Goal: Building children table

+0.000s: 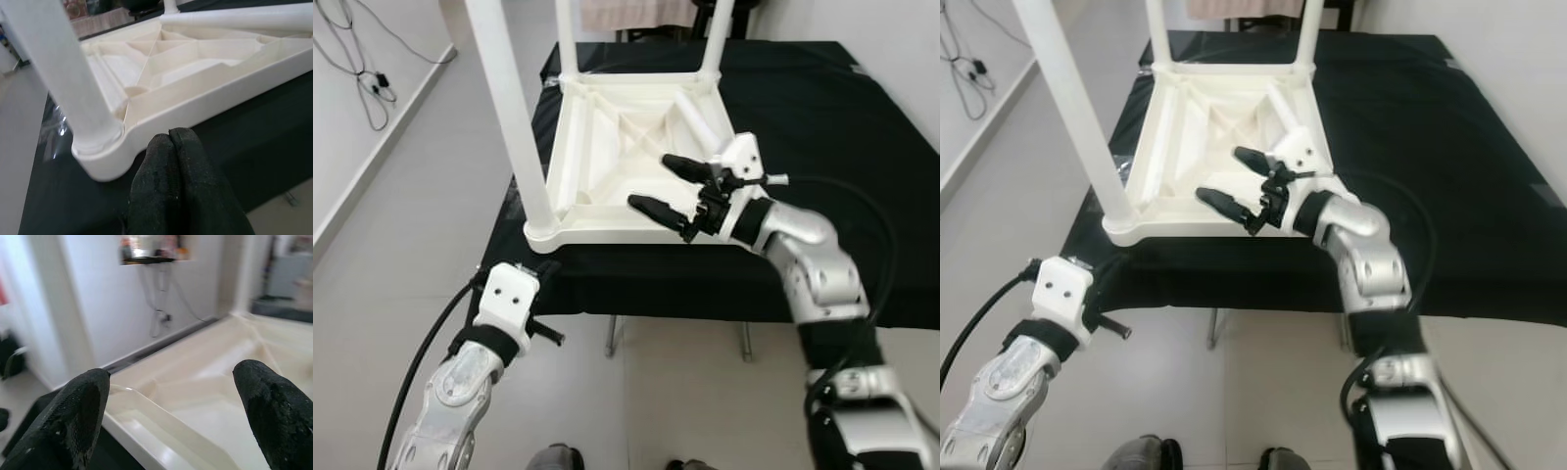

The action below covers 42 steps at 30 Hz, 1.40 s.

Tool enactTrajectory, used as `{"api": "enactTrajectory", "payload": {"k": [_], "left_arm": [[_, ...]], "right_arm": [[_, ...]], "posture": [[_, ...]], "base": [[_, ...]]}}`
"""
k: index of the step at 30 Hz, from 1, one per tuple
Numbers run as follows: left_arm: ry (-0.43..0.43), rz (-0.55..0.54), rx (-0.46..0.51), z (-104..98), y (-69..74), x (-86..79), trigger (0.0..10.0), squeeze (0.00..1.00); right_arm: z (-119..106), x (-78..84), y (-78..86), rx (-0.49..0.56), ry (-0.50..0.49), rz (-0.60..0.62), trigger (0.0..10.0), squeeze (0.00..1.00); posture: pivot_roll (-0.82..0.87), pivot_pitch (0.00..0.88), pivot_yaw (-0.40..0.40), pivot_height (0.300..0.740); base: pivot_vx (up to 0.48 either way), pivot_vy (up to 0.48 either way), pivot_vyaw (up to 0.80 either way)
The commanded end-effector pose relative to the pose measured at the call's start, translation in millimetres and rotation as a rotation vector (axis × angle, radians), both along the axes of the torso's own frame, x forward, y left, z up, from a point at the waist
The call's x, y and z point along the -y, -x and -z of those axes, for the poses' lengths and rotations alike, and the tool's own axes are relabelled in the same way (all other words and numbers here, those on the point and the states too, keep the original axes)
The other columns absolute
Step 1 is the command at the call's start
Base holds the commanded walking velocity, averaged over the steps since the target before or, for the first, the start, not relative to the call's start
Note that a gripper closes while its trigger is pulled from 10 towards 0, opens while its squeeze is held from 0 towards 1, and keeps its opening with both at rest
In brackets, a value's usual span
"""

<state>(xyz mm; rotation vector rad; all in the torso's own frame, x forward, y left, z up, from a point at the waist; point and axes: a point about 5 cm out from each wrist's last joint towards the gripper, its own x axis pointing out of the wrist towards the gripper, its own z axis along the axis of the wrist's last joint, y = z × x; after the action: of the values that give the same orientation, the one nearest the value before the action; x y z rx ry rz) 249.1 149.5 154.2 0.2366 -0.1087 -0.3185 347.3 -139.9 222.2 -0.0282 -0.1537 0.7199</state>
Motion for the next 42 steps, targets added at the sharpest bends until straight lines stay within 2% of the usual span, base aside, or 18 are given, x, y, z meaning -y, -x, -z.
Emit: {"api": "enactTrajectory", "payload": {"k": [1, 2, 5, 7, 10, 13, 14, 15, 19, 21, 22, 24, 28, 31, 33, 42], "left_arm": [[-0.001, -0.035, -0.006, 4, -2.2, -2.9, 10.0, 0.0], [-0.002, -0.051, -0.003, 4, -3.9, -4.3, 10.0, 0.0], [-0.004, -0.066, 0.002, 4, -5.5, -5.6, 10.0, 0.0], [-0.008, -0.091, 0.006, 5, -7.7, -7.6, 10.0, 0.0], [-0.012, -0.105, 0.009, 5, -8.8, -8.4, 10.0, 0.0], [-0.022, -0.154, 0.002, 6, -11.5, -11.6, 10.0, 0.0], [-0.022, -0.154, 0.002, 6, -11.5, -11.6, 10.0, 0.0], [-0.025, -0.192, -0.032, 10, -11.4, -13.8, 10.0, 0.0], [-0.024, -0.195, -0.044, 12, -10.6, -13.8, 10.0, 0.0], [-0.044, -0.179, -0.058, 18, -3.2, -10.3, 10.0, 0.0], [-0.044, -0.179, -0.058, 18, -3.2, -10.3, 10.0, 0.0], [-0.022, -0.178, -0.064, 21, 3.4, -9.6, 10.0, 0.0], [-0.01, -0.178, -0.06, 22, 3.8, -9.3, 10.0, 0.0], [-0.002, -0.171, -0.058, 22, 0.0, -7.8, 10.0, 0.0], [0.004, -0.169, -0.058, 22, -2.3, -6.6, 10.0, 0.0], [0.009, -0.139, -0.03, 18, -5.0, -5.1, 10.0, 0.0]], "right_arm": [[4, 3.7, -0.2, -0.029, -0.068, 0.125, 10.0, 0.0], [9, 5.1, -0.6, -0.048, -0.101, 0.189, 10.0, 0.0], [14, 6.9, 0.0, -0.072, -0.121, 0.25, 10.0, 0.0], [22, 11.9, 3.0, -0.121, -0.119, 0.384, 10.0, 0.0], [24, 10.4, 8.2, -0.135, -0.132, 0.389, 10.0, 0.0], [27, 4.9, 22.9, -0.095, -0.119, 0.345, 10.0, 0.0], [27, 4.9, 22.9, -0.095, -0.119, 0.345, 10.0, 0.0], [41, 3.7, 41.3, -0.073, -0.083, 0.329, 10.0, 0.0], [47, 3.1, 47.6, -0.077, -0.078, 0.329, 10.0, 0.0], [63, -1.8, 70.0, -0.101, -0.047, 0.32, 10.0, 0.0], [63, -1.8, 70.0, -0.101, -0.047, 0.32, 10.0, 0.0], [65, -0.8, 84.5, -0.081, -0.01, 0.346, 10.0, 0.0], [66, 2.6, 84.7, -0.092, -0.023, 0.371, 10.0, 0.0], [67, -2.7, 81.0, -0.11, -0.016, 0.33, 10.0, 0.0], [68, -8.4, 80.6, -0.118, -0.003, 0.278, 10.0, 0.0], [69, -8.9, 84.9, -0.119, -0.024, 0.278, 10.0, 0.0]], "posture": [[0.0, 0.131, 0.008, 0.74], [0.0, 0.129, 0.006, 0.74], [0.0, 0.128, 0.006, 0.74], [-0.01, 0.123, 0.011, 0.74], [-0.01, 0.12, 0.011, 0.74], [-0.02, 0.112, 0.015, 0.74], [-0.02, 0.112, 0.015, 0.74], [-0.02, 0.106, 0.016, 0.74], [-0.02, 0.104, 0.017, 0.74], [-0.03, 0.096, 0.018, 0.74], [-0.03, 0.096, 0.018, 0.74], [-0.04, 0.088, 0.019, 0.74], [-0.04, 0.077, 0.019, 0.74], [-0.04, 0.067, 0.02, 0.74], [-0.04, 0.064, 0.021, 0.74], [-0.05, 0.057, 0.022, 0.74]], "base": [[0.0, 0.0, 0.0], [0.0, 0.0, 0.0], [0.0, 0.0, 0.0], [0.0, 0.0, 0.0], [0.0, 0.0, 0.0], [0.0, 0.0, 0.0], [0.0, 0.0, 0.0], [0.0, 0.0, 0.0], [0.0, 0.0, 0.0], [0.0, 0.0, 0.0], [0.0, 0.0, 0.0], [0.0, 0.0, 0.0], [0.0, 0.0, 0.0], [0.0, 0.0, 0.0], [0.0, 0.0, -0.8], [0.0, 0.0, -0.8]]}}
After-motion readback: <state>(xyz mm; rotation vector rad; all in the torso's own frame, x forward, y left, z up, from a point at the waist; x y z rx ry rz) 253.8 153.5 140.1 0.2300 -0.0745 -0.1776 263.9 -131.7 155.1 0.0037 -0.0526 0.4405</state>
